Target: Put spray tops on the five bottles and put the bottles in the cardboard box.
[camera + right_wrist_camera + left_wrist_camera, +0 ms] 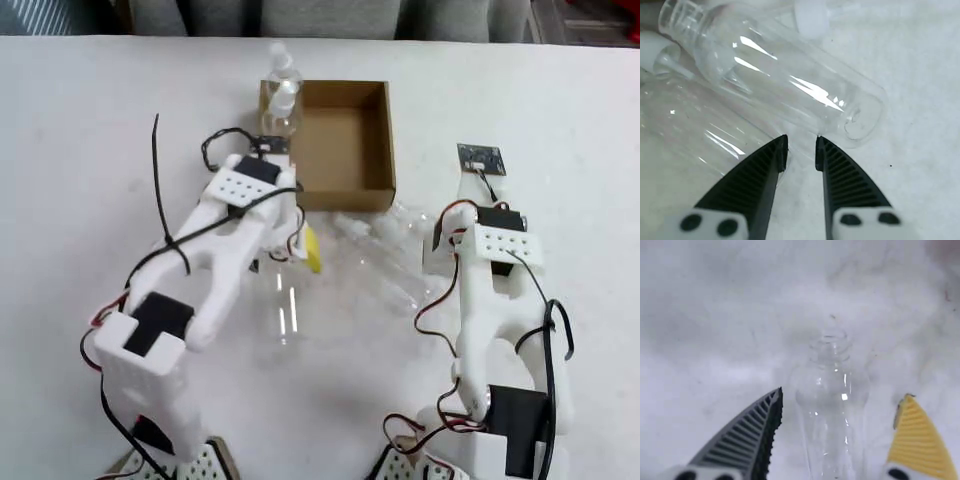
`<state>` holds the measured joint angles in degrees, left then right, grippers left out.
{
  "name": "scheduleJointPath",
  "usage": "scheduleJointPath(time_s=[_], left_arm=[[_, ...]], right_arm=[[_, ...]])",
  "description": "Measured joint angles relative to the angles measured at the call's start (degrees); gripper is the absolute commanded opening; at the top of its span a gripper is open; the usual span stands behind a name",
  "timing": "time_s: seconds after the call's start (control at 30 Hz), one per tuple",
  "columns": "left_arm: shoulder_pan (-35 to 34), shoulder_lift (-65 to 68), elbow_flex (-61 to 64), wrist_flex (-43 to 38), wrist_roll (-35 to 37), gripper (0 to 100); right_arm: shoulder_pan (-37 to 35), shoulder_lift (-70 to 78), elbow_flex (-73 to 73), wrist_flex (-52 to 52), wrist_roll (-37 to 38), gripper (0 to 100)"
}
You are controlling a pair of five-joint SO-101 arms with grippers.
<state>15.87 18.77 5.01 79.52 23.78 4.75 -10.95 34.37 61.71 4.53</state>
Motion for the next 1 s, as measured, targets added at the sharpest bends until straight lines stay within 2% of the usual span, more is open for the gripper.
scheduleJointPath(time_s=[0.53, 0.73, 1.0], left_arm=[[0.0, 0.6, 0.0, 0.0, -1.6, 35], [0.0, 7.7, -1.0, -0.1, -1.6, 35], [-1.5, 8.2, -2.7, -0.2, -1.5, 35]], right_arm=[[0.0, 0.0, 0.0, 0.0, 0.0, 7.0], [0.0, 0.0, 0.0, 0.0, 0.0, 7.0], [0.0, 0.0, 0.0, 0.0, 0.0, 7.0]])
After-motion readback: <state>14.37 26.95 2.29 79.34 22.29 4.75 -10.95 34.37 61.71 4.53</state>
